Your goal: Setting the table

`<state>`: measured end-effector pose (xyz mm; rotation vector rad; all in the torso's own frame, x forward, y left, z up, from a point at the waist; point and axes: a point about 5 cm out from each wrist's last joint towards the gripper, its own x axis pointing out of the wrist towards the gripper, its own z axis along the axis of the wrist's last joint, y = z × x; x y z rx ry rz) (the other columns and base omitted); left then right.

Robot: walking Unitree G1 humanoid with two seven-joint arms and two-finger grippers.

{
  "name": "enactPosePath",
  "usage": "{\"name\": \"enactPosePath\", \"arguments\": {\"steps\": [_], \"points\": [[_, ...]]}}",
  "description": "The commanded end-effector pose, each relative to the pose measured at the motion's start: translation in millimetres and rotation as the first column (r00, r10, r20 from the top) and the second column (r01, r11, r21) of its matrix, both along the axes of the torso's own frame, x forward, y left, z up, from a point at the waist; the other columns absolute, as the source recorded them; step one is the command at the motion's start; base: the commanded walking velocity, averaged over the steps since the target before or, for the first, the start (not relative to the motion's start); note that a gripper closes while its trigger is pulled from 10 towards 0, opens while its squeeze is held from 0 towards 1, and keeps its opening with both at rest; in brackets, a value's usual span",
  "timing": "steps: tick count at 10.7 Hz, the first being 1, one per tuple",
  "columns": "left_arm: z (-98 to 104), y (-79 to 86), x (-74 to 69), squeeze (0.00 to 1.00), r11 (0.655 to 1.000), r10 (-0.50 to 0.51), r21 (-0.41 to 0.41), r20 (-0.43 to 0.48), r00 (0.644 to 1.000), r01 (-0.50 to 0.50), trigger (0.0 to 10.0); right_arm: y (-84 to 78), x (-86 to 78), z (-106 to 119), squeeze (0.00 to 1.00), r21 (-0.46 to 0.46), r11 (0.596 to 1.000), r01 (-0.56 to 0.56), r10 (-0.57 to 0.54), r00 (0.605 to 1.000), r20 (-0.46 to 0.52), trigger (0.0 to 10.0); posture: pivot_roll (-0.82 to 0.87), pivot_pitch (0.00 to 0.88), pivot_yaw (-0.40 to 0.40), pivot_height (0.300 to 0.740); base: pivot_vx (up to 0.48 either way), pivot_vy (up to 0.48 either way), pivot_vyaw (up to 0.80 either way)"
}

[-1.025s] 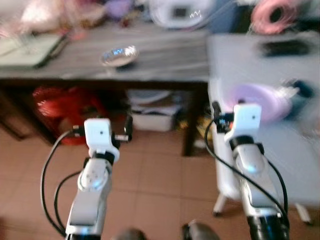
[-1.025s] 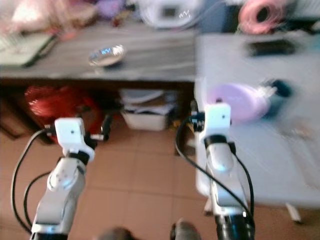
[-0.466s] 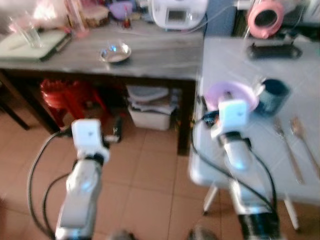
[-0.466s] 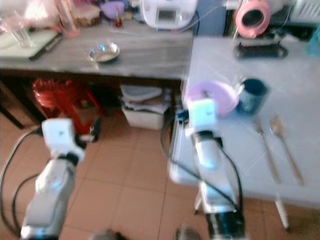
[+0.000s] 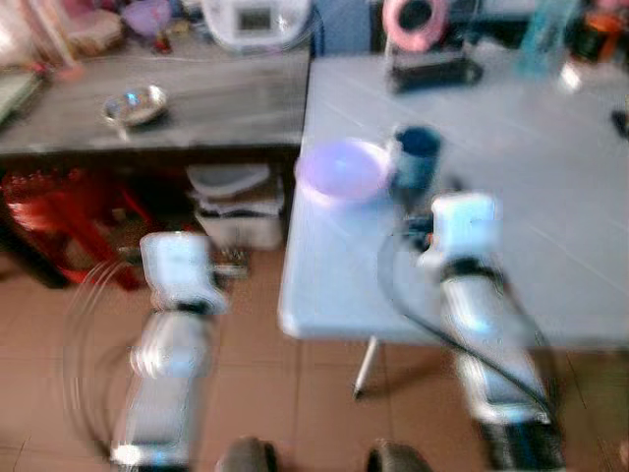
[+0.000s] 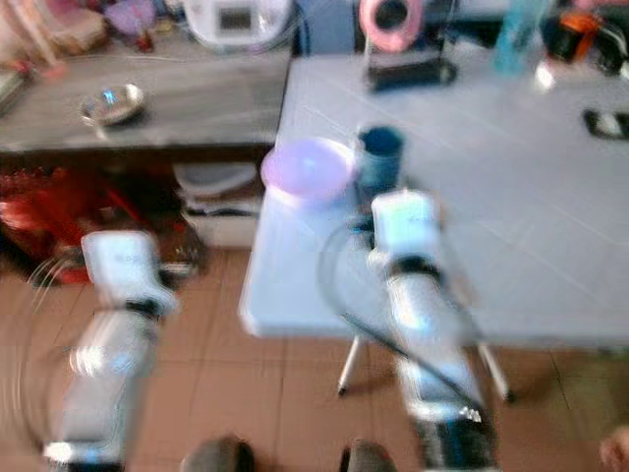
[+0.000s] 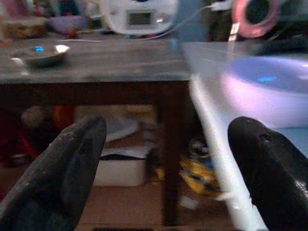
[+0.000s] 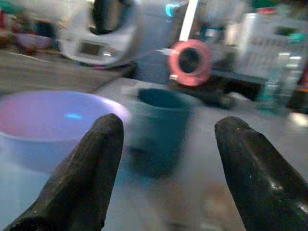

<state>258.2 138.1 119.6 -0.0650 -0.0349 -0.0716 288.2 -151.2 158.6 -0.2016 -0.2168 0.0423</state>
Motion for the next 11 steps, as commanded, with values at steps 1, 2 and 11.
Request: {"name": "enactPosePath", "arguments": {"steps": [1, 2, 11], "points": [[1.2, 12.0, -0.1, 0.0, 0.998, 0.051, 0.034, 0.008, 0.999, -0.051, 10.0, 7.9, 2.3, 1.2, 0.0, 0.035, 0.999, -0.028, 0.029, 1.0, -0.009, 10.0, -0.01, 0.075, 0.08, 0.74, 0.0, 0.0, 0.0], [0.6, 13.3, 1.1, 0.0, 0.996, 0.068, 0.051, 0.01, 0.998, -0.068, 10.0, 7.3, 4.8, 1.1, 0.0, 0.042, 0.998, -0.038, 0.039, 0.999, -0.016, 10.0, -0.01, 0.074, 0.082, 0.74, 0.0, 0.0, 0.0], [3.1, 8.6, 2.4, 0.0, 0.999, 0.036, 0.013, 0.023, 0.999, -0.036, 10.0, 14.9, 8.3, 9.0, 0.0, 0.007, 0.992, -0.124, 0.124, 0.992, 0.019, 10.0, -0.01, 0.08, 0.082, 0.74, 0.171, 0.129, 0.19]]}}
